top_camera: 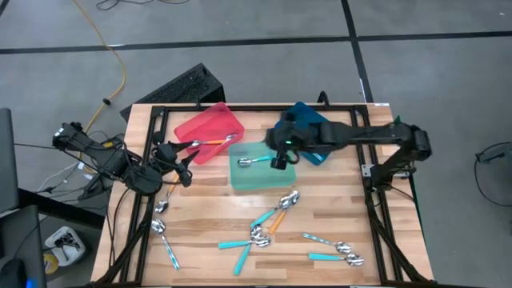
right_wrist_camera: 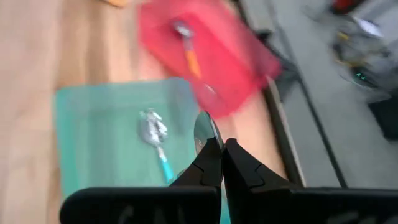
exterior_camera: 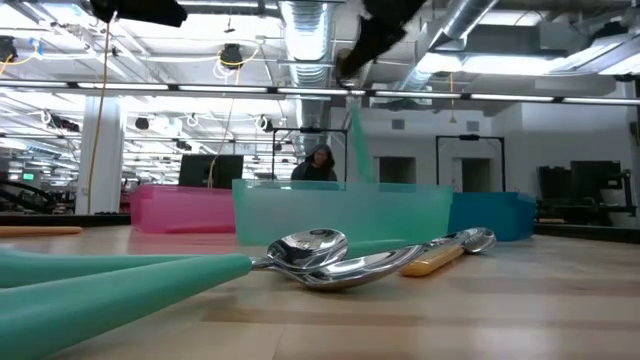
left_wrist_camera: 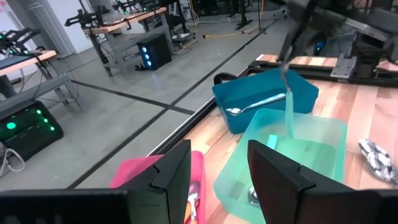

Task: Sort silverware by color (type)
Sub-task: Put the blue spoon into the green bin

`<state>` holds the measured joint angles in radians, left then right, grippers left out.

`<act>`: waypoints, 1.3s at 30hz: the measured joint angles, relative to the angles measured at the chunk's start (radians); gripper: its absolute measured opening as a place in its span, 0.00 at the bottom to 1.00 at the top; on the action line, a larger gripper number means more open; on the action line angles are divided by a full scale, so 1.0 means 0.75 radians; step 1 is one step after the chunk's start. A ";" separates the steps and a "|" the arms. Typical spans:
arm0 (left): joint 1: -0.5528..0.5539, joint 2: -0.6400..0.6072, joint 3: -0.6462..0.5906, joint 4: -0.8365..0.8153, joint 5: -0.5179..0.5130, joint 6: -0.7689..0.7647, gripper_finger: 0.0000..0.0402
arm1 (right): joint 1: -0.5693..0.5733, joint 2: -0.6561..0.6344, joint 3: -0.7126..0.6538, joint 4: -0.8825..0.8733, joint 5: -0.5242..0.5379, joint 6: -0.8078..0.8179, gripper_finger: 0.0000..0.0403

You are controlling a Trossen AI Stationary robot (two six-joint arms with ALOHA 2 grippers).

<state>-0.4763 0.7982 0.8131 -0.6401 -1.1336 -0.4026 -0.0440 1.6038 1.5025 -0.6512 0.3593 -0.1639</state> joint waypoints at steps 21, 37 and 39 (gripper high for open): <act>0.000 0.000 0.000 -0.083 0.002 -0.018 0.36 | -0.077 0.823 0.929 -0.811 -0.446 -0.428 0.05; 0.000 0.000 0.000 -0.161 -0.054 -0.076 0.36 | -0.119 0.923 1.004 -0.705 -0.522 -0.490 0.06; 0.000 0.000 0.000 -0.163 -0.055 -0.081 0.36 | -0.119 0.923 1.004 -0.687 -0.522 -0.490 0.07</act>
<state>-0.4765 0.7982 0.8131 -0.7626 -1.1748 -0.4633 -0.1333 2.2959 2.2559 -1.1662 -0.0319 -0.5312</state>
